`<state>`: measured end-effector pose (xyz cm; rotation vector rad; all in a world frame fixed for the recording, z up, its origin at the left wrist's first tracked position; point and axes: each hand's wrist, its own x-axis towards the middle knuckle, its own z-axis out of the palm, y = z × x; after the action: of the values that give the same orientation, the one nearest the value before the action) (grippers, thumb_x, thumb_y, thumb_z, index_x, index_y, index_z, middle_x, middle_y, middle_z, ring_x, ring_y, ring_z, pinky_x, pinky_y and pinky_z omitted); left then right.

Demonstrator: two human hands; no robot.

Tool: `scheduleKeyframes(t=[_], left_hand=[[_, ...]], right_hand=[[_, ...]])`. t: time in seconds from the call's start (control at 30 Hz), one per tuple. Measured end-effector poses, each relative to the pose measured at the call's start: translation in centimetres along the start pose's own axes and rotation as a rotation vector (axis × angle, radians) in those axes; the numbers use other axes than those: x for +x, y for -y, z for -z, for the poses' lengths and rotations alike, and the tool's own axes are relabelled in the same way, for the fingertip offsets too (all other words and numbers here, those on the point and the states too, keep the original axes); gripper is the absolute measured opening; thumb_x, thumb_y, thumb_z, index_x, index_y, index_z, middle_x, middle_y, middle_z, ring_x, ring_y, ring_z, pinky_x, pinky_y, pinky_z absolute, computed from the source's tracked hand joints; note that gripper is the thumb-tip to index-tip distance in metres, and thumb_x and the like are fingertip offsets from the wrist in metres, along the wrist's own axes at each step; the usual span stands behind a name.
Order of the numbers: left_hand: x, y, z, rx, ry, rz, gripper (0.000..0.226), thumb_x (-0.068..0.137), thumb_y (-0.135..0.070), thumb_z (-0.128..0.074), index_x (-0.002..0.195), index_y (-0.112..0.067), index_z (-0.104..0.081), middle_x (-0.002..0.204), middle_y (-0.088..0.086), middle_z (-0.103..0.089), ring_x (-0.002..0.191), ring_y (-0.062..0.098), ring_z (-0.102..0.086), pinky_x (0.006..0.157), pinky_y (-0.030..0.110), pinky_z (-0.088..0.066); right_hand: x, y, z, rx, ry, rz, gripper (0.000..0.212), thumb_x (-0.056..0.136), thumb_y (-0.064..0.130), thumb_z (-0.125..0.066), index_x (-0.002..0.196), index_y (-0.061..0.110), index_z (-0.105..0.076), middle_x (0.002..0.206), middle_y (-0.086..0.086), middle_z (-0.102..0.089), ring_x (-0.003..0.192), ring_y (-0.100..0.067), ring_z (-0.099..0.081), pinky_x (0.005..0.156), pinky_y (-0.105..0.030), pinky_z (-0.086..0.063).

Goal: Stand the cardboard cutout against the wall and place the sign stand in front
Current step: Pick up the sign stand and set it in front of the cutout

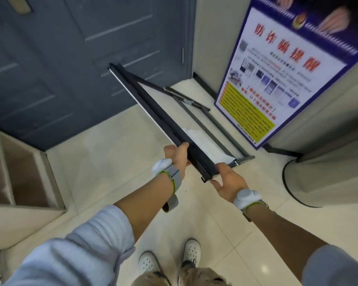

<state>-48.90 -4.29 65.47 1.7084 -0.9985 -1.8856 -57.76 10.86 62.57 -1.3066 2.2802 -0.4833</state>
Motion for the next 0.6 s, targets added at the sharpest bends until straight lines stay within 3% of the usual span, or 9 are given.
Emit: scheduleKeyframes(t=[0.1, 0.2, 0.4, 0.5, 0.6], left_hand=[[-1.2, -1.2, -3.4, -0.030, 0.040, -0.009, 0.036, 0.085, -0.020, -0.063, 0.111, -0.009, -0.042, 0.103, 0.012, -0.051, 0.086, 0.026, -0.053, 0.058, 0.028, -0.051], [-3.3, -2.8, -6.7, -0.033, 0.099, -0.035, 0.036, 0.087, -0.020, -0.062, 0.114, -0.010, -0.041, 0.095, 0.009, -0.050, 0.078, 0.021, -0.051, 0.057, 0.027, -0.049], [-5.2, -5.7, -12.2, -0.017, 0.206, -0.065, 0.032, 0.086, -0.022, -0.063, 0.106, -0.012, -0.041, 0.104, 0.014, -0.051, 0.087, 0.026, -0.055, 0.056, 0.029, -0.047], [-5.3, -7.0, -13.7, -0.022, 0.232, -0.080, 0.032, 0.086, -0.020, -0.062, 0.110, -0.007, -0.045, 0.101, 0.014, -0.054, 0.077, 0.024, -0.056, 0.057, 0.028, -0.047], [-5.4, -8.4, -16.0, 0.002, 0.259, -0.119, 0.017, 0.087, -0.016, -0.061, 0.094, -0.009, -0.046, 0.096, 0.013, -0.054, 0.071, 0.022, -0.053, 0.056, 0.027, -0.046]], right_hand=[[0.1, -0.7, 2.7, 0.030, -0.090, -0.106, 0.039, 0.087, 0.028, -0.061, 0.116, 0.006, -0.046, 0.113, -0.011, -0.056, 0.095, -0.035, -0.058, 0.073, -0.041, -0.050], [0.4, -2.1, 5.1, 0.077, -0.191, -0.173, 0.041, 0.087, 0.025, -0.062, 0.116, 0.001, -0.046, 0.117, -0.017, -0.054, 0.096, -0.038, -0.058, 0.073, -0.041, -0.048], [1.8, -4.5, 10.2, 0.116, -0.254, -0.288, 0.049, 0.091, 0.027, -0.057, 0.126, -0.005, -0.042, 0.132, -0.024, -0.049, 0.118, -0.037, -0.050, 0.091, -0.038, -0.042], [2.7, -5.0, 11.7, 0.136, -0.302, -0.306, 0.045, 0.091, 0.028, -0.056, 0.121, -0.004, -0.044, 0.124, -0.024, -0.054, 0.110, -0.040, -0.055, 0.086, -0.039, -0.044], [3.8, -5.9, 13.8, 0.150, -0.348, -0.358, 0.044, 0.091, 0.029, -0.056, 0.118, -0.004, -0.045, 0.120, -0.025, -0.057, 0.105, -0.042, -0.056, 0.081, -0.040, -0.045]])
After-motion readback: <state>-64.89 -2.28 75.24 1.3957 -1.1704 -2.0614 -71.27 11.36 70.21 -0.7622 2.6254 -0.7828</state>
